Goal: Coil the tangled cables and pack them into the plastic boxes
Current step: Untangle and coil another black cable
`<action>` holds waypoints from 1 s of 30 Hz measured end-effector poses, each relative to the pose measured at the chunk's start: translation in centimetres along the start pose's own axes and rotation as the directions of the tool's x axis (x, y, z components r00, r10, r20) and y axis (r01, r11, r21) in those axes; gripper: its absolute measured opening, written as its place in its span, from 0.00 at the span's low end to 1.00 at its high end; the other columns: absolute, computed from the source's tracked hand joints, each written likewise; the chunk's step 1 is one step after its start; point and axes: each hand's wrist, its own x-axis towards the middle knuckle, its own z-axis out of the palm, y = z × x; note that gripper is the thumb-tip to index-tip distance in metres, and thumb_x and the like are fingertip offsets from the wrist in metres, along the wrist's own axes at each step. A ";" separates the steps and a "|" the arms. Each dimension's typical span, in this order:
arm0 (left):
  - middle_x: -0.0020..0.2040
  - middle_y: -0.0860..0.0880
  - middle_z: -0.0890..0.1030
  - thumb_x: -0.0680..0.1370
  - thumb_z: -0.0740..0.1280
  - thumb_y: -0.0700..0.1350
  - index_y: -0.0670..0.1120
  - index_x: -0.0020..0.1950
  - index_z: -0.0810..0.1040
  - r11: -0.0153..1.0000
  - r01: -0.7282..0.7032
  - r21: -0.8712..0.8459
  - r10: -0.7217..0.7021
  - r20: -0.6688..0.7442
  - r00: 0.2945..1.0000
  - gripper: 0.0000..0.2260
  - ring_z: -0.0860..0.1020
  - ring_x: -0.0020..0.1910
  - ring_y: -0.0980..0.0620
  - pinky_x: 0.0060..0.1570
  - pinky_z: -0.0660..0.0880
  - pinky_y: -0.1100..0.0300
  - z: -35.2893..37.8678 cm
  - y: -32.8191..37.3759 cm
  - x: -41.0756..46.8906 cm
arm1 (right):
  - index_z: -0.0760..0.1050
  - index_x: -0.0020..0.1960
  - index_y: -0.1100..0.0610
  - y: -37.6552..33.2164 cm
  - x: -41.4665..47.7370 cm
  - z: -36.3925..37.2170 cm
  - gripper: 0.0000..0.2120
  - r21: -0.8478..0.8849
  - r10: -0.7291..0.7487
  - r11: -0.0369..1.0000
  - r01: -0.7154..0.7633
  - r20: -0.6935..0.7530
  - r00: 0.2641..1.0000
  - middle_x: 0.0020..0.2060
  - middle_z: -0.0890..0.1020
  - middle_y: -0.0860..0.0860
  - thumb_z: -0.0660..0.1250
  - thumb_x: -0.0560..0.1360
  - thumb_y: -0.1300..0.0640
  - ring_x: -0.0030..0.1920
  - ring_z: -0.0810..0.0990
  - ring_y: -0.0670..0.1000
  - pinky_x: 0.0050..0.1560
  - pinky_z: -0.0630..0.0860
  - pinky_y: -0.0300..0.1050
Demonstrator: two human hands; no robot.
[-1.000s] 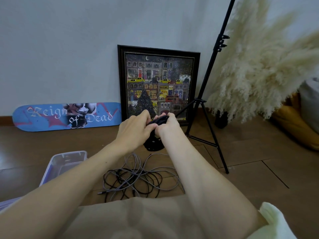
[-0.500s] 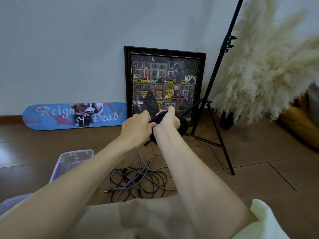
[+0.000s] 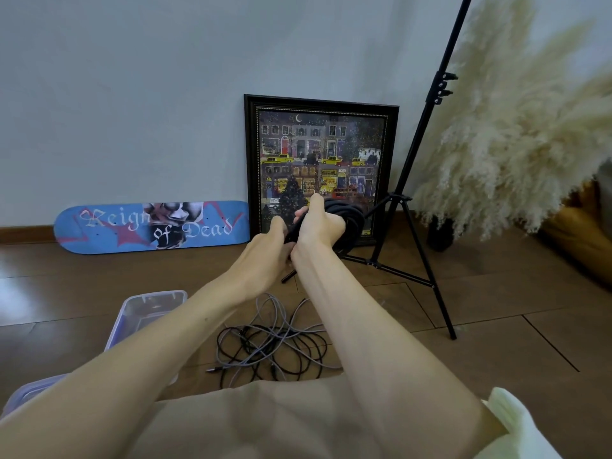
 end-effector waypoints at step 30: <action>0.35 0.46 0.76 0.76 0.67 0.35 0.38 0.50 0.78 0.718 0.385 -0.580 -0.331 0.202 0.922 0.04 0.74 0.29 0.56 0.31 0.75 0.67 -1.8 -1.2 1.0 | 0.68 0.30 0.60 -1.1 1.5 -1.5 0.17 -0.144 0.154 0.983 -0.116 0.297 0.942 0.24 0.71 0.53 0.63 0.77 0.61 0.24 0.66 0.50 0.32 0.68 0.43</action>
